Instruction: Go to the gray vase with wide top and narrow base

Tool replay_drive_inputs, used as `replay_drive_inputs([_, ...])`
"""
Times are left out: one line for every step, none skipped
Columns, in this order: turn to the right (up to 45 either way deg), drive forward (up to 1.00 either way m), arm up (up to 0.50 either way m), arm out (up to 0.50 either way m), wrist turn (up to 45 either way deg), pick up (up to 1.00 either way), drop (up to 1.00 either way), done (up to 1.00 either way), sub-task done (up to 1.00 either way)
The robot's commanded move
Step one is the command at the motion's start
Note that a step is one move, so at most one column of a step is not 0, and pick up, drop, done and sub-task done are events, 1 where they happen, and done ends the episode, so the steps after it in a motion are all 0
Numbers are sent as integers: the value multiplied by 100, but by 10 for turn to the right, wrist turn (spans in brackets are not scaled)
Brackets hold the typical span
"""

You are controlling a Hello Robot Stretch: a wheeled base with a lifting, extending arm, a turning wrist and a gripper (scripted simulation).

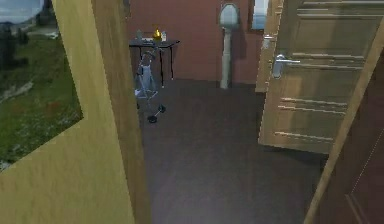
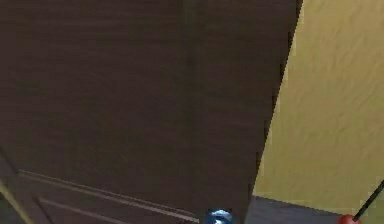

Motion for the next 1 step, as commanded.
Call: replay_drive_inputs([-450,0,0,0,0,0,0,0,0])
